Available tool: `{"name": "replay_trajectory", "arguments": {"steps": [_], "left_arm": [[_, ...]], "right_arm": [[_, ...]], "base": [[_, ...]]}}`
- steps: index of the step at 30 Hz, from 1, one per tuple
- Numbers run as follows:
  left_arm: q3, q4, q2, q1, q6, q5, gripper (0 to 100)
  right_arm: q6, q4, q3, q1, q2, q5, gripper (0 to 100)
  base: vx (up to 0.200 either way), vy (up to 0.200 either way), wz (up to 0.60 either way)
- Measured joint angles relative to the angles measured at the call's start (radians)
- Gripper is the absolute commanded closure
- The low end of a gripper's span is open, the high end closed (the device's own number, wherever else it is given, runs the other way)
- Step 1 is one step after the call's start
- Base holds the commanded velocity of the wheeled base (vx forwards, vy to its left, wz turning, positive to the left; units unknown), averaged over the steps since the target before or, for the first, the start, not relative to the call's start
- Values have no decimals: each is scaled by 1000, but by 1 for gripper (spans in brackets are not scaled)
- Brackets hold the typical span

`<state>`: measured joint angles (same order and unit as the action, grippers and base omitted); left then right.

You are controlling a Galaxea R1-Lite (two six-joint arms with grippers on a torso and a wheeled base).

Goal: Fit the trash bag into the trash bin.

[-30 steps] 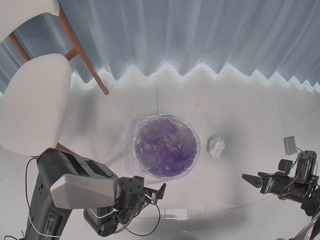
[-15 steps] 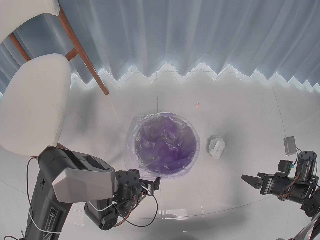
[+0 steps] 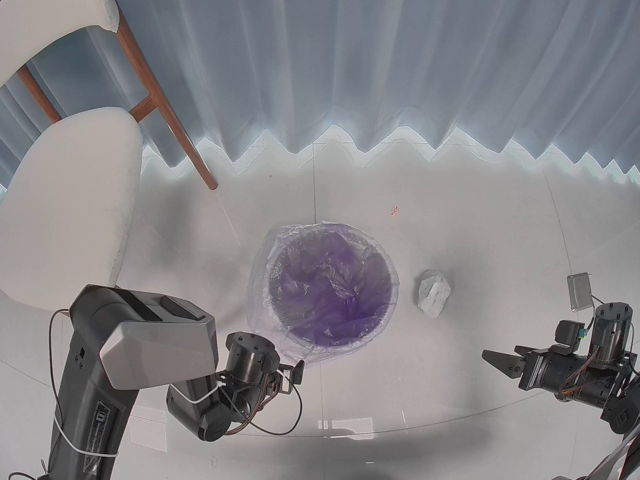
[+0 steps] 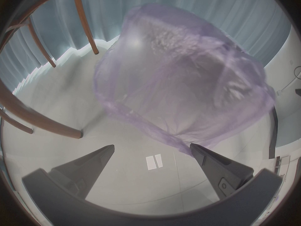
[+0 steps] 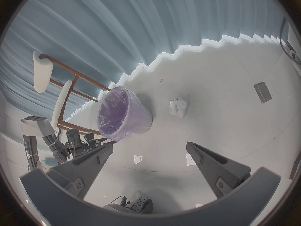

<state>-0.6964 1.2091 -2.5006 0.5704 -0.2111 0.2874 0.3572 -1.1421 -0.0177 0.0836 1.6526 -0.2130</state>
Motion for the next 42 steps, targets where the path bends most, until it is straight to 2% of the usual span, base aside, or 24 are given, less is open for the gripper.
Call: {"name": "replay_trajectory", "arguments": {"steps": [9,18,25,31,37,42], "left_arm": [[-147,-303,10,-29,0,-8,0],[-190,-311,10,-49,-6,-7,0],[-108,-203,31,-44,-3,-1,0],[78,-39,80,-18,-1,3,0],[306,221,145,23,4,3,0],[427,274,281,44,3,-20,0]], "right_arm": [[18,26,0,0,2,0,0],[40,43,0,0,2,0,0],[39,43,0,1,3,0,0],[40,44,0,1,5,0,0],[38,44,0,0,4,9,0],[38,47,0,0,4,17,0]], "base": [[0,0,0],[0,0,0],[0,0,0],[0,0,0],[0,0,0],[0,0,0]]}}
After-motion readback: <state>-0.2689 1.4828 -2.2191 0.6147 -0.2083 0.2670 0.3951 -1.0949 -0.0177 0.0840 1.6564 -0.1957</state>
